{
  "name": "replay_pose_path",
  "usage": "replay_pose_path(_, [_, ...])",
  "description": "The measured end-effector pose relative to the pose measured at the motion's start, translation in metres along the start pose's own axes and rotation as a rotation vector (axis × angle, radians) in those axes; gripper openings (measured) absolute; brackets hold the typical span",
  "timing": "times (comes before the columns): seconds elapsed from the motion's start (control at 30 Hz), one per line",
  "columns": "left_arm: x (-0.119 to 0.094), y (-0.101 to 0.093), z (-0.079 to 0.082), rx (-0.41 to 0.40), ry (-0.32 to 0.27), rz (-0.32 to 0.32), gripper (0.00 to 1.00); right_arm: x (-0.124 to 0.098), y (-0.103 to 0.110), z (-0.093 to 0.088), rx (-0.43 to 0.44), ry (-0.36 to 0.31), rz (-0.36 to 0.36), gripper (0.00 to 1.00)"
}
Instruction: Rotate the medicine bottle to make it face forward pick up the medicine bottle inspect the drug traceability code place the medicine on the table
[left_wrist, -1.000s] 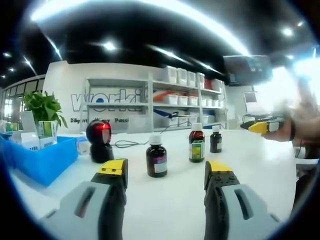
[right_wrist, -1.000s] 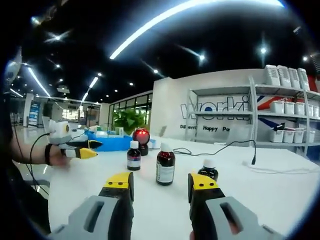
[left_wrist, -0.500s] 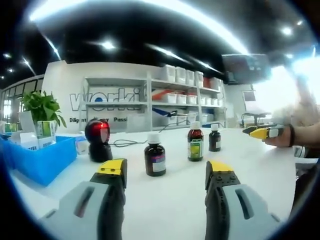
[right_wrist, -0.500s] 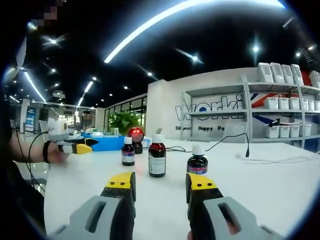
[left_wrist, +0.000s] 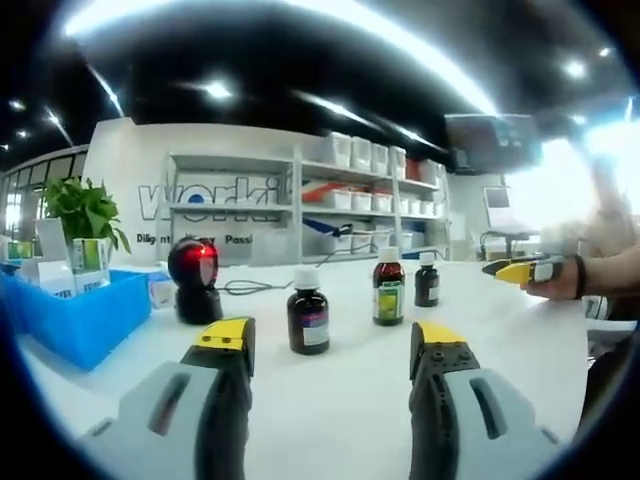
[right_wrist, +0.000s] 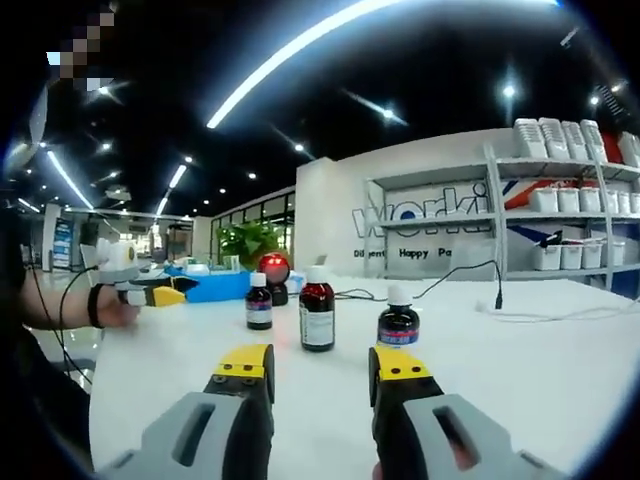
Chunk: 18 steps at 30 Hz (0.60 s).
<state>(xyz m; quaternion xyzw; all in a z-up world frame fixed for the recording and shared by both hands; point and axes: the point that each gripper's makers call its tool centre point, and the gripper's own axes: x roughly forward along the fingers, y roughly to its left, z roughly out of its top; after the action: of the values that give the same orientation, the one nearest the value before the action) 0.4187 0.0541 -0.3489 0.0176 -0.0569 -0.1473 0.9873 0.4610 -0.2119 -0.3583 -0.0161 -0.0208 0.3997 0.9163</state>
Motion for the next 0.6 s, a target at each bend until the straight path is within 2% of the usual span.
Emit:
replay_pose_path(0.23, [-0.001,0.006,0.003,-0.032,-0.017,0.012,0.53,0.001,-0.002,-0.001,0.006,0.003,-0.001,0.33])
replay_pose_path(0.43, [-0.001,0.005,0.001,0.008,-0.007,0.021,0.53,0.000,-0.003,-0.001,-0.004,0.001,-0.012,0.34])
replay_pose_path(0.6, [-0.001,0.010,0.000,-0.012,-0.008,0.022,0.53,-0.005,-0.023,0.008,0.082,-0.041,-0.087,0.32])
